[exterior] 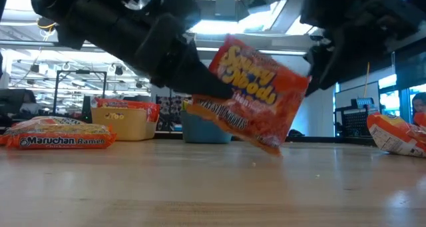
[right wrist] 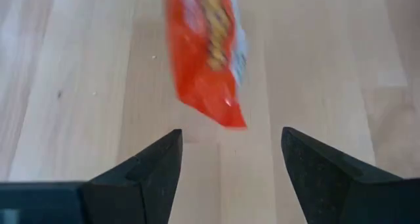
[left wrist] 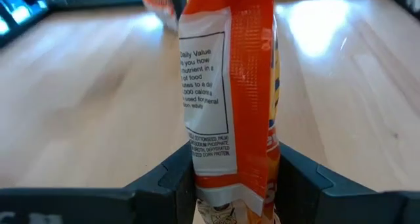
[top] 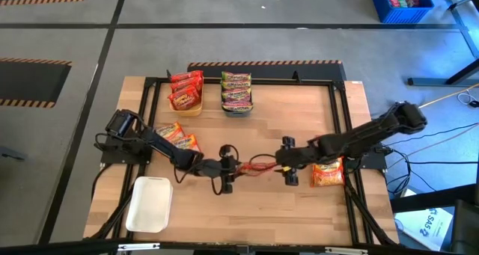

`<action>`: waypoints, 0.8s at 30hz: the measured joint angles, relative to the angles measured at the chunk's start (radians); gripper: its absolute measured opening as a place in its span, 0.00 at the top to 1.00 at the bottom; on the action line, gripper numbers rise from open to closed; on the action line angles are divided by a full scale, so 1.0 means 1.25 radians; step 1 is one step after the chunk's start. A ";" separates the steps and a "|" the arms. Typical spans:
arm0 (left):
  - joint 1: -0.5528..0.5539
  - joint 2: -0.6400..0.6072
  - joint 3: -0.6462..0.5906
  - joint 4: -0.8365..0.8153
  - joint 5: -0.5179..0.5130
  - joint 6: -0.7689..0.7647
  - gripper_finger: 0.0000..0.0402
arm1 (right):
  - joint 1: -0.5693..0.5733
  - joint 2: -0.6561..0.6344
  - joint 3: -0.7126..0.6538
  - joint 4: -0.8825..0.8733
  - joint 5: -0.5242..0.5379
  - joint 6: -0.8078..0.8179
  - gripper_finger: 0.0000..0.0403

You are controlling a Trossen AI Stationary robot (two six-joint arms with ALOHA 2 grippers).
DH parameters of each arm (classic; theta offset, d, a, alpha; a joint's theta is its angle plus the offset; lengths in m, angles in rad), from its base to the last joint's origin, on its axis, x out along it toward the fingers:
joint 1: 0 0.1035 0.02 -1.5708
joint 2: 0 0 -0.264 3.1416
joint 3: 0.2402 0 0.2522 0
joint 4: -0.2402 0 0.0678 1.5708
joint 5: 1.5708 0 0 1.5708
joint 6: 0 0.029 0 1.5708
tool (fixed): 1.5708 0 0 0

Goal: Sort Maruchan noodles
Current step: Put the orange noodle pack into the yellow bin

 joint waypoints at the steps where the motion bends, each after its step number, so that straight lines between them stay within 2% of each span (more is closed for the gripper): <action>1: -0.003 0.000 0.000 0.017 -0.009 0.009 0.63 | 0.000 -0.020 -0.040 0.051 0.002 0.002 0.40; 7: -0.019 -0.011 0.000 0.098 -0.044 0.077 0.63 | -0.002 -0.085 -0.274 0.421 0.022 -0.001 0.40; 11: -0.021 -0.037 0.001 0.108 -0.050 0.092 0.63 | -0.002 -0.078 -0.366 0.658 0.016 -0.019 0.40; 14: -0.020 -0.053 0.001 0.134 -0.053 0.092 0.63 | -0.002 -0.076 -0.391 0.771 0.016 -0.022 0.40; 24: -0.013 -0.063 0.002 0.193 -0.073 0.090 0.63 | -0.002 -0.040 -0.390 0.963 -0.005 -0.101 0.40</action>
